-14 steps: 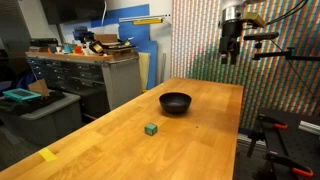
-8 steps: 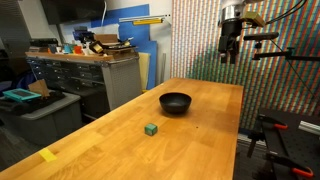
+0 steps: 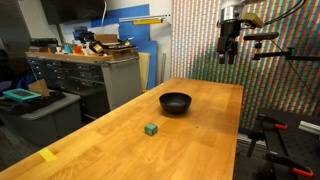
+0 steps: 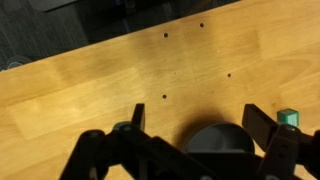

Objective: Place the block in the bowl

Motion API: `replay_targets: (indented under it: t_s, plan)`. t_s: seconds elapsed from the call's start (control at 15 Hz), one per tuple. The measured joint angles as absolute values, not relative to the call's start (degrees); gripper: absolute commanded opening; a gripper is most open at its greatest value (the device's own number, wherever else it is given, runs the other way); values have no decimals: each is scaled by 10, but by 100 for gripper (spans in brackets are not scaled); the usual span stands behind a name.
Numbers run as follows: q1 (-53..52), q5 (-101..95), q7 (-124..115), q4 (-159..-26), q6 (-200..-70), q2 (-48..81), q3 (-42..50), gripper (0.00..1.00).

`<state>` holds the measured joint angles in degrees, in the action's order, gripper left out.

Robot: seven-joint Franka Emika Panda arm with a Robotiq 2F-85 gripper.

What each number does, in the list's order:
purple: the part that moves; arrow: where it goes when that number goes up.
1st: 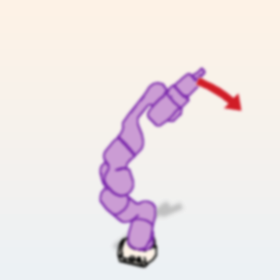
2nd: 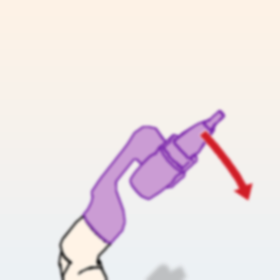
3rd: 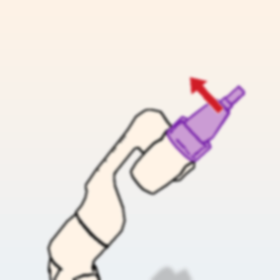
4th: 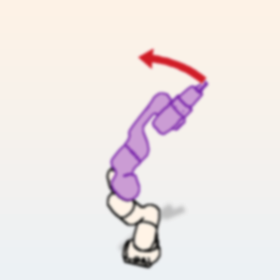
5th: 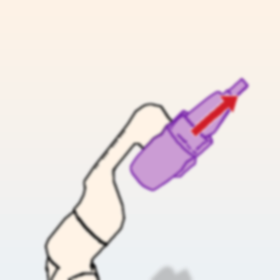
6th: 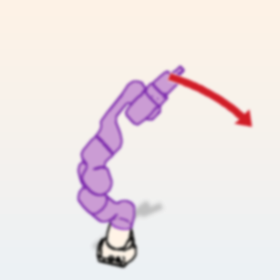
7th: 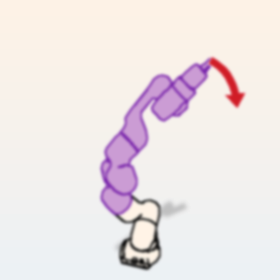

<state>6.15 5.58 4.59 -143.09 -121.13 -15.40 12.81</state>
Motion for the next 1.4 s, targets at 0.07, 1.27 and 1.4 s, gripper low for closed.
replay_targets:
  t_s: [0.07,1.27,1.4]
  plan:
    - [61,56,45,-1431,-1224,-150,124,100]
    - [8,56,-72,-1334,-1364,46,9,100]
    - [1,56,-81,-1309,-1369,77,4,100]
